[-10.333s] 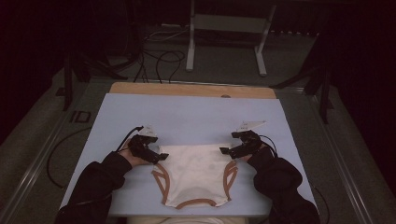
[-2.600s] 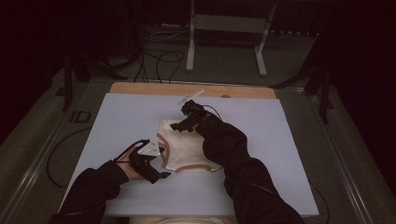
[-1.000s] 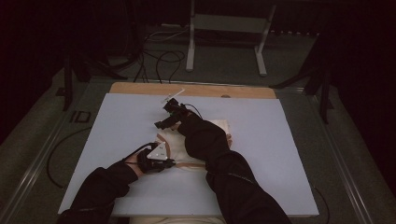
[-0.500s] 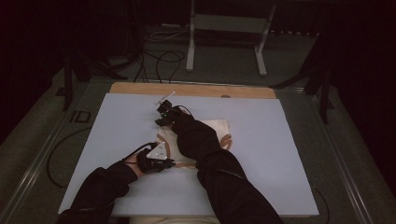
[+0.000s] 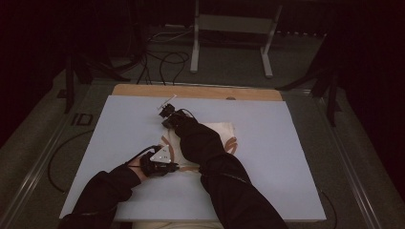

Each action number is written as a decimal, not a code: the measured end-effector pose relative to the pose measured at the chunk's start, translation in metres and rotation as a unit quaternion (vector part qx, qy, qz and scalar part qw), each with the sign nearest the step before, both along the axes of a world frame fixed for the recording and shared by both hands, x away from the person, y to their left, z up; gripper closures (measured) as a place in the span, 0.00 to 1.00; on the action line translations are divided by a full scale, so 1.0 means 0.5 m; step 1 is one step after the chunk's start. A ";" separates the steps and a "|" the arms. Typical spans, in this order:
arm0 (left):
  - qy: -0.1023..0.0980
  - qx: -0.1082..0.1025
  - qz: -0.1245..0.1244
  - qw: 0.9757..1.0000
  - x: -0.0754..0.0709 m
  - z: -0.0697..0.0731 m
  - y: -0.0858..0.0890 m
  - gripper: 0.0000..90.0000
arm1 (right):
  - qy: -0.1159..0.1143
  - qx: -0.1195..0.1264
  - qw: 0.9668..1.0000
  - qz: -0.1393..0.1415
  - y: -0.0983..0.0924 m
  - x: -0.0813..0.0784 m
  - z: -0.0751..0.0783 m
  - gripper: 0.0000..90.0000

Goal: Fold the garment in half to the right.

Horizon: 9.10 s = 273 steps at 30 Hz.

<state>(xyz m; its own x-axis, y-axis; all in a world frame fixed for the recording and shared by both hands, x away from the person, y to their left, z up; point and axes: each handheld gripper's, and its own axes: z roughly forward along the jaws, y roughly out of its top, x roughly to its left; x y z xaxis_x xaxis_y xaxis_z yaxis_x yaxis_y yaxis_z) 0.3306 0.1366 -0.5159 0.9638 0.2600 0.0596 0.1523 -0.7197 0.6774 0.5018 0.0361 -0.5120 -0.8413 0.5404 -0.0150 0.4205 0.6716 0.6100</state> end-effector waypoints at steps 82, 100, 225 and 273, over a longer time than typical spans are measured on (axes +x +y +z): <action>-0.049 0.044 -0.106 0.992 0.010 0.146 -0.158 0.96 | -0.061 0.065 0.994 -0.061 -0.299 -0.055 0.193 0.98; -0.034 0.050 -0.125 0.990 0.021 0.136 -0.203 0.96 | -0.058 0.076 0.992 -0.084 -0.377 -0.070 0.163 0.98; 0.069 -0.102 0.038 0.992 -0.028 0.069 0.010 0.00 | 0.025 0.058 0.986 -0.155 -0.532 -0.080 0.014 0.95; 0.012 -0.142 0.184 0.973 -0.091 0.032 0.196 0.00 | 0.004 0.028 0.979 -0.202 -0.562 -0.050 0.001 0.89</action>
<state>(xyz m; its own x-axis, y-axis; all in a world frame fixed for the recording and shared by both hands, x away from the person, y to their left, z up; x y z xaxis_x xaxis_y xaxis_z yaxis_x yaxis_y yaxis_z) 0.2853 0.2346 -0.4998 0.8027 0.5901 -0.0867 0.3829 -0.3983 0.8335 0.4767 -0.2450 -0.5118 -0.5591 0.8286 0.0291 0.6493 0.4158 0.6368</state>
